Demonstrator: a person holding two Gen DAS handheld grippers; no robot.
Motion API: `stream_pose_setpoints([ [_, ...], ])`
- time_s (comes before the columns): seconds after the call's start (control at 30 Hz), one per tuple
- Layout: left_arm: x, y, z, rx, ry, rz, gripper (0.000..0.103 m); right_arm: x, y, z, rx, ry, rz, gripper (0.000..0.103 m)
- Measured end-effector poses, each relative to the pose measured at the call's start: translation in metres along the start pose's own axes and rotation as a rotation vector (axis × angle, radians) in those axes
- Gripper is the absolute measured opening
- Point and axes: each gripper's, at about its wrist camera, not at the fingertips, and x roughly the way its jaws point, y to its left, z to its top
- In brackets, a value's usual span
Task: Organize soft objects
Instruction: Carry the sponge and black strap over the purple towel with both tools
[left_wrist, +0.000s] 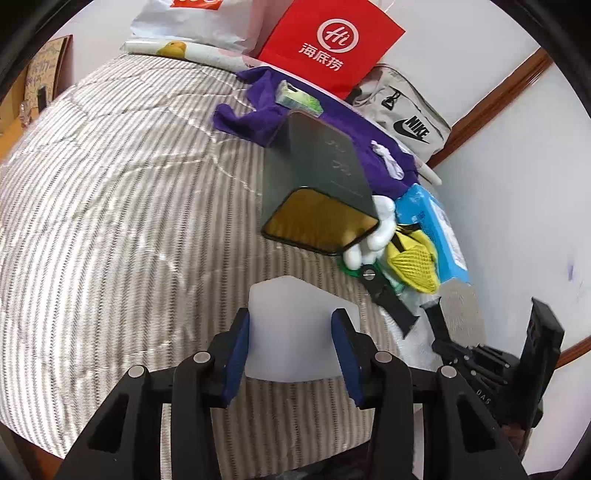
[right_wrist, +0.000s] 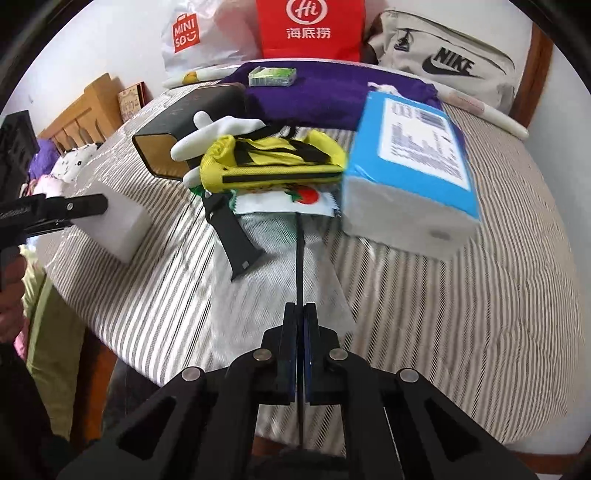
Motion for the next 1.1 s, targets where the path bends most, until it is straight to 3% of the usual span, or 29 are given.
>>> stream_pose_setpoints([
  [0.33, 0.010, -0.017, 0.002, 0.001, 0.030, -0.029, 0.041, -0.007, -0.040, -0.012, 0.069, 0.000, -0.035, 0.003],
  [0.63, -0.002, -0.030, 0.010, 0.011, 0.002, 0.019, 0.041, -0.027, -0.054, -0.006, 0.080, -0.032, 0.039, 0.003],
  [0.83, -0.015, -0.040, 0.027, 0.036, -0.040, 0.055, 0.041, -0.050, -0.060, 0.017, 0.061, -0.090, 0.092, 0.003],
  [1.1, -0.027, -0.055, 0.061, 0.054, -0.090, 0.070, 0.041, -0.066, -0.066, 0.070, 0.025, -0.171, 0.101, 0.003],
])
